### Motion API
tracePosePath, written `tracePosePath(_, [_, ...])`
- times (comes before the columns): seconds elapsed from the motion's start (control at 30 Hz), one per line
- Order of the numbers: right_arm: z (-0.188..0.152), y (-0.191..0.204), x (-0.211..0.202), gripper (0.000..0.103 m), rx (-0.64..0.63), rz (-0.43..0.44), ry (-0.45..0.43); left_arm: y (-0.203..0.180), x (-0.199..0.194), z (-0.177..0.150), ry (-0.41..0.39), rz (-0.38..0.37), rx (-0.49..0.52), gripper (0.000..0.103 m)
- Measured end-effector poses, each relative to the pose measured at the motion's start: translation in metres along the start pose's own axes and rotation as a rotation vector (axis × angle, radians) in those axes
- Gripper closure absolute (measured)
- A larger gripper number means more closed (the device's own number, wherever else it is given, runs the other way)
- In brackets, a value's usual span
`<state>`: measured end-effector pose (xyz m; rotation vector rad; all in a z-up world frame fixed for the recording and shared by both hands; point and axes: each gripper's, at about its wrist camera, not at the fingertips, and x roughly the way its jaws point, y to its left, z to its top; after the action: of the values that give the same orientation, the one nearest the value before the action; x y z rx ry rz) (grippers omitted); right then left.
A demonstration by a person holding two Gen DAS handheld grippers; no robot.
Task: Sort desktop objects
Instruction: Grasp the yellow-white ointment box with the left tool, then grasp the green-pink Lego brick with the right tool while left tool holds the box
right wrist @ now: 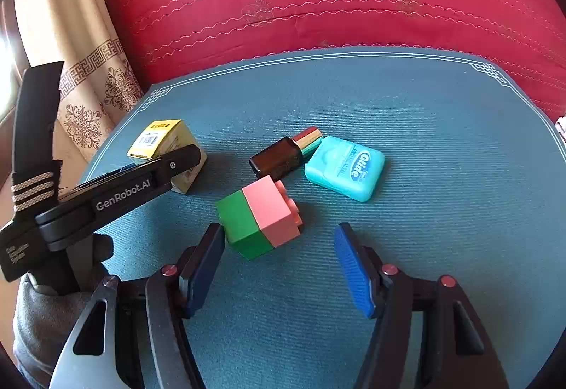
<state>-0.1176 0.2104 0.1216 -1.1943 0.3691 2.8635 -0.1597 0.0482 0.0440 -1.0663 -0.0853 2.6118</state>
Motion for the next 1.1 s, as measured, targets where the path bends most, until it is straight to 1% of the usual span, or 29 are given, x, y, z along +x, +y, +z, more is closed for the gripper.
tracePosePath(0.1, [0.002, 0.003, 0.005, 0.034, -0.005, -0.001, 0.005, 0.001, -0.001, 0.000, -0.005, 0.019, -0.002, 0.052])
tracePosePath(0.23, [0.003, 0.009, 0.010, 0.034, -0.023, -0.007, 0.005, 0.003, -0.001, 0.000, -0.001, 0.024, -0.009, 0.052])
tracePosePath(0.4, [0.004, 0.016, 0.015, 0.035, -0.059, -0.026, 0.006, 0.001, -0.001, 0.000, 0.000, 0.038, 0.006, 0.051])
tracePosePath(0.47, [0.004, 0.018, 0.016, 0.046, -0.067, -0.048, 0.009, 0.000, -0.001, 0.000, 0.000, 0.041, 0.010, 0.051])
tracePosePath(0.5, [0.004, 0.019, 0.017, 0.049, -0.070, -0.067, 0.010, 0.000, -0.001, 0.000, 0.000, 0.042, 0.012, 0.051])
tracePosePath(0.53, [0.004, 0.019, 0.017, 0.054, -0.074, -0.086, 0.011, 0.000, -0.001, 0.000, -0.001, 0.042, 0.012, 0.051])
tracePosePath(0.57, [0.003, 0.020, 0.016, 0.054, -0.080, -0.099, 0.011, 0.000, -0.001, 0.000, 0.000, 0.042, 0.012, 0.051])
tracePosePath(0.87, [-0.008, 0.020, 0.003, 0.055, -0.073, -0.130, 0.020, -0.002, -0.002, -0.003, 0.000, 0.043, 0.018, 0.052])
tracePosePath(1.1, [-0.018, 0.015, -0.016, 0.055, -0.053, -0.153, 0.008, -0.011, -0.005, -0.007, 0.003, 0.020, 0.040, 0.052])
